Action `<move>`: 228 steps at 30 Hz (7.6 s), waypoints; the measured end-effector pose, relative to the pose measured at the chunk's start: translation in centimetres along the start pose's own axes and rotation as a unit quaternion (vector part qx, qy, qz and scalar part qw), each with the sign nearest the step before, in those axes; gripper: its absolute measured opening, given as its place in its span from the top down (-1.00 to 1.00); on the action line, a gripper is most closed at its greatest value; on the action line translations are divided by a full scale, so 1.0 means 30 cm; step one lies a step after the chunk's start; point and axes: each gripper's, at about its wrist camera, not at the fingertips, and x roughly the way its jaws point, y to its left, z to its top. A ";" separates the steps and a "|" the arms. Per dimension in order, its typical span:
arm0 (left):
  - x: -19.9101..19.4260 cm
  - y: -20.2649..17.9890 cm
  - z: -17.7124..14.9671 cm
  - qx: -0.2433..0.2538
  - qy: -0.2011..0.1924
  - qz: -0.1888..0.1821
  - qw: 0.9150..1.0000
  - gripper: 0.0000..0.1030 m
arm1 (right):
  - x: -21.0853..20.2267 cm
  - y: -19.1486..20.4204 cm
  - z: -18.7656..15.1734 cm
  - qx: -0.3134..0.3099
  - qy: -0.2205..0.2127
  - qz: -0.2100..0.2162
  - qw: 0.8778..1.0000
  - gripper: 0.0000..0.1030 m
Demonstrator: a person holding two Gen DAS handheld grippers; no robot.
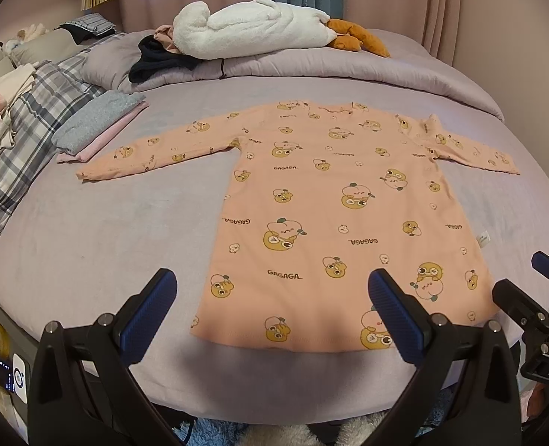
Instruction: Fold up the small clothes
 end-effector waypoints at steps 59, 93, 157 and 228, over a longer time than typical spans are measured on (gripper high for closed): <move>0.008 -0.032 -0.006 0.006 0.006 0.002 1.000 -1.00 | 0.003 -0.005 -0.003 0.006 0.006 0.002 1.000 -0.99; 0.043 -0.010 -0.014 0.003 0.018 -0.003 1.000 -1.00 | 0.009 -0.011 -0.005 0.011 0.009 0.002 1.000 -0.99; 0.467 0.046 0.291 -0.148 0.093 -0.136 0.975 -0.99 | 0.447 -1.226 0.324 0.417 -0.046 -0.036 0.907 0.90; 0.520 0.829 0.156 -0.368 0.051 -0.171 0.913 -0.99 | 0.818 0.395 0.516 -0.084 0.098 0.193 0.973 0.36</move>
